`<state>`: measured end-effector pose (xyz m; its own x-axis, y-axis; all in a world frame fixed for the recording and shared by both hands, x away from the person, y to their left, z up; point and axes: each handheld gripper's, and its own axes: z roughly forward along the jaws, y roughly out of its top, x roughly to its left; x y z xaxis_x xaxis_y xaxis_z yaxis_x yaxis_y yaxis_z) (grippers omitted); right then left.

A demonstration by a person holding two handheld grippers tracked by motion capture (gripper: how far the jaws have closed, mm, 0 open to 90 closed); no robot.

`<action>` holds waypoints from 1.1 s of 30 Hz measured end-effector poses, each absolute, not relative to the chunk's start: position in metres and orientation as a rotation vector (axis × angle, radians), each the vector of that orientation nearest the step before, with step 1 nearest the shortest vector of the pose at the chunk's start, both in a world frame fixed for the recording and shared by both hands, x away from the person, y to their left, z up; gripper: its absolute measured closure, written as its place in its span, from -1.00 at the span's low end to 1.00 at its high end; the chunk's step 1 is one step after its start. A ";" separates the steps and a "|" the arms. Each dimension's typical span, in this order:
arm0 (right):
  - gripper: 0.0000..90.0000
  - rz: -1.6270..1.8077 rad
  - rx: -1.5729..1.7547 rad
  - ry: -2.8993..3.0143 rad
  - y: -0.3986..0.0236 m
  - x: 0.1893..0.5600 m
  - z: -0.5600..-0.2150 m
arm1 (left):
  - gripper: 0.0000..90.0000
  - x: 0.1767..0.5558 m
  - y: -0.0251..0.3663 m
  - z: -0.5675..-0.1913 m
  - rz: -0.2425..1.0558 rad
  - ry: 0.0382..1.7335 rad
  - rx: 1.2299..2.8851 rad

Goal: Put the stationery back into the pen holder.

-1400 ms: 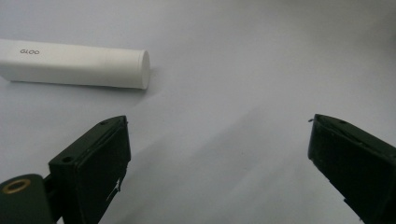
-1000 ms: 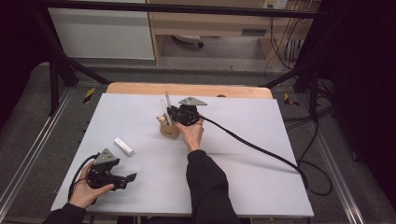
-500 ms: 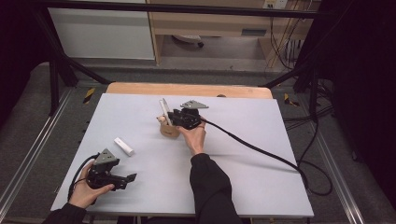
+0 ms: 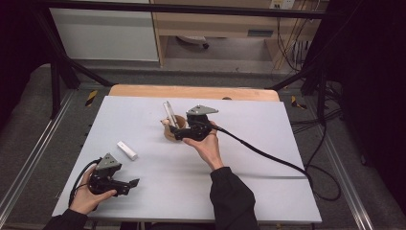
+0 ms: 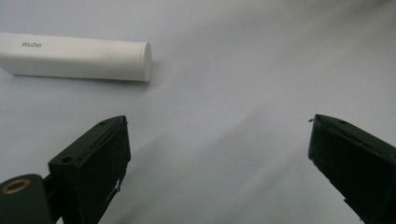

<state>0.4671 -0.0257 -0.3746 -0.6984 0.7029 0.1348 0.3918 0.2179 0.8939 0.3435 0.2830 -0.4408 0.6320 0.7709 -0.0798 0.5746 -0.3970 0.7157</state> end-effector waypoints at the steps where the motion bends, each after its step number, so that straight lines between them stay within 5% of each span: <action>1: -0.73 1.470 1.029 2.209 -0.025 0.464 -0.374 | -0.88 0.343 0.283 -0.441 0.343 1.048 2.118; 8: -0.90 1.401 1.016 2.308 -0.021 0.448 -0.382 | -0.90 0.342 0.285 -0.441 0.345 1.049 2.130; 33: -0.91 1.392 0.966 2.438 0.039 0.424 -0.410 | -0.93 0.340 0.285 -0.443 0.339 1.039 2.155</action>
<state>0.4244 0.0394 -0.4095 -0.7749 0.6111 0.1612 0.4495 0.3535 0.8204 0.3401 0.2852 -0.4431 0.6420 0.7638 -0.0664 0.5775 -0.4248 0.6971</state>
